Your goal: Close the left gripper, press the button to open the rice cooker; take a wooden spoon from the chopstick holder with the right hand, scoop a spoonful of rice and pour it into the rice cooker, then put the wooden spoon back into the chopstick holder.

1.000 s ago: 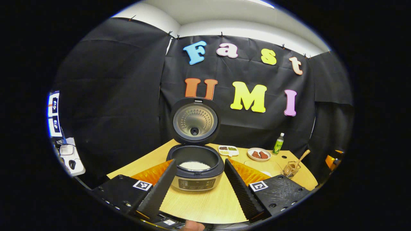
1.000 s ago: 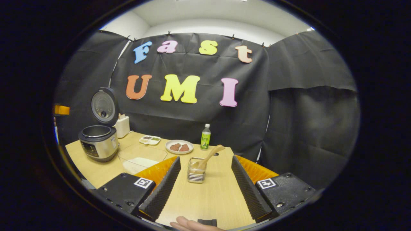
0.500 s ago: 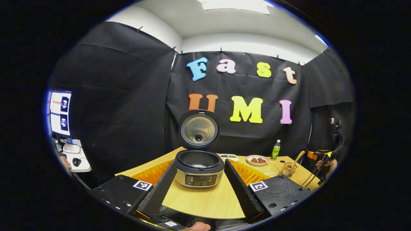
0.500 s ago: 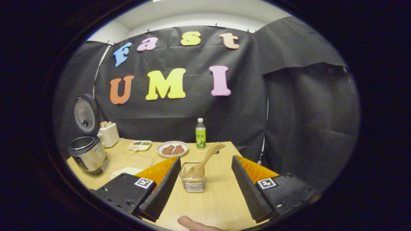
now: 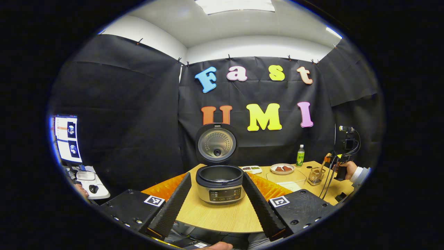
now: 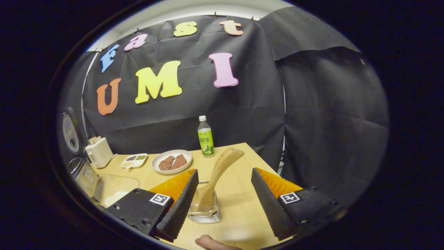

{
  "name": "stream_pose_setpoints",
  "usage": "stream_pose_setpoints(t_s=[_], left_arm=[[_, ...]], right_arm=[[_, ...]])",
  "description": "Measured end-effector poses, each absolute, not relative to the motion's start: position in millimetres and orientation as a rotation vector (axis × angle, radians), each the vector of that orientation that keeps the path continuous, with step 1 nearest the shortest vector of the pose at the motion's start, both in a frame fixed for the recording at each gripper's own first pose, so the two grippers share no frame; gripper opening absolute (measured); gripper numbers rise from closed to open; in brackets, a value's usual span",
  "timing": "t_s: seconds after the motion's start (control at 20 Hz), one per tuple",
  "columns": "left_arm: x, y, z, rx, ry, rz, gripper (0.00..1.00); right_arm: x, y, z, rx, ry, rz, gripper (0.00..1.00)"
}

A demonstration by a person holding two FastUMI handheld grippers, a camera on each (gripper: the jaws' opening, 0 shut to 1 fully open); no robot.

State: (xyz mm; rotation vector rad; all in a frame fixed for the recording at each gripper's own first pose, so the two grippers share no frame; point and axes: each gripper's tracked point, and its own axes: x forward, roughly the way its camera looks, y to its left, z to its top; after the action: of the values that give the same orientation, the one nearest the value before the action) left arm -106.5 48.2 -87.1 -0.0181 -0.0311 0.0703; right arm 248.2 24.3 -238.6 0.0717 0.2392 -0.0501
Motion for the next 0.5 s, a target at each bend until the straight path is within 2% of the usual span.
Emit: stream_pose_setpoints(t_s=[0.05, 0.1, 0.25, 0.3, 0.4, 0.45, 0.5], left_arm=[[-106.1, 49.9, -86.9, -0.021, -0.031, 0.077, 0.94], [-103.7, 53.8, -90.7, -0.025, -0.019, 0.09, 0.94], [-103.3, 58.7, -93.6, -0.021, -0.001, 0.116, 0.94], [-103.5, 56.9, -93.1, -0.015, -0.003, 0.113, 0.94], [-105.2, 55.0, -93.5, 0.002, -0.006, 0.102, 0.94], [-104.3, 54.3, -93.8, 0.005, -0.007, 0.1, 0.94], [-103.7, 52.8, -95.0, 0.004, -0.006, 0.091, 0.94]], right_arm=[[261.7, 23.3, -240.0, 0.082, 0.233, -0.055, 0.99], [275.8, 21.5, -246.7, 0.09, 0.258, -0.056, 0.93], [297.6, 44.2, -281.7, 0.212, 0.421, 0.09, 0.89], [302.8, 36.8, -283.6, 0.248, 0.432, 0.069, 0.91], [310.6, 25.5, -290.9, 0.213, 0.441, 0.022, 0.84], [309.8, 22.1, -290.3, 0.186, 0.43, 0.006, 0.88], [309.8, 23.0, -286.3, 0.176, 0.419, 0.009, 0.82]])
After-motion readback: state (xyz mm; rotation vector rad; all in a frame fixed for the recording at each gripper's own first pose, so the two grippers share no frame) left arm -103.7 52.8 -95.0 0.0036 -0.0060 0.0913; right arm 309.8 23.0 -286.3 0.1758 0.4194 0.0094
